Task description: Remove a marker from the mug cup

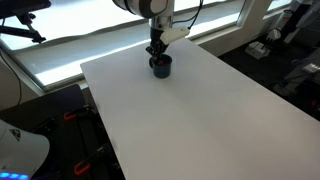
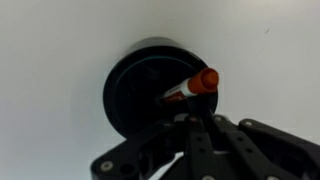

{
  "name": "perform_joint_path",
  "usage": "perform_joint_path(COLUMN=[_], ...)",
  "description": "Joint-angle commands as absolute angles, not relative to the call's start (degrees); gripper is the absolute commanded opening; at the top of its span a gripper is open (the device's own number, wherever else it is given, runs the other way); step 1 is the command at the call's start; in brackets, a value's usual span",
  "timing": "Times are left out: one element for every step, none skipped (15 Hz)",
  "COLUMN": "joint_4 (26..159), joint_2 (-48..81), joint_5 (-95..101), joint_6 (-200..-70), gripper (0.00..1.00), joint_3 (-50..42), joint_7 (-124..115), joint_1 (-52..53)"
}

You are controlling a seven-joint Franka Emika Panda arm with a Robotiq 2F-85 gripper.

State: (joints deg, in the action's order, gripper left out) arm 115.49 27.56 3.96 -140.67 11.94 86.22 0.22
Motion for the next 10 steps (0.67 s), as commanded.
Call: perform_joint_path(joint_4=[115.84,115.81,115.85,115.87,115.9,115.99,115.97,115.99,115.97,115.99], joint_2=[27.48,27.57,27.6,27.62,27.52,27.41,27.37,27.27,27.19,27.12], joint_5=[3.8,4.21,4.18,4.04,4.19,4.36,4.71,5.15,5.26,5.29], joint_6=[-140.64,-140.63,-140.69,-140.66,-140.67,-140.76,-140.77,-140.79,-140.75,-140.8], gripper=[0.0,0.0,0.0,0.25,0.28,0.33,0.42,0.49,0.56,0.65], joint_3=[11.64,11.3,11.31,11.45,11.35,11.29,11.13,10.94,10.85,10.73], joint_7=[85.35,84.67,84.71,85.06,85.0,85.12,85.15,85.12,85.06,84.89], joint_1=[0.54,0.84,0.8,0.65,0.69,0.71,0.8,0.93,0.93,0.96])
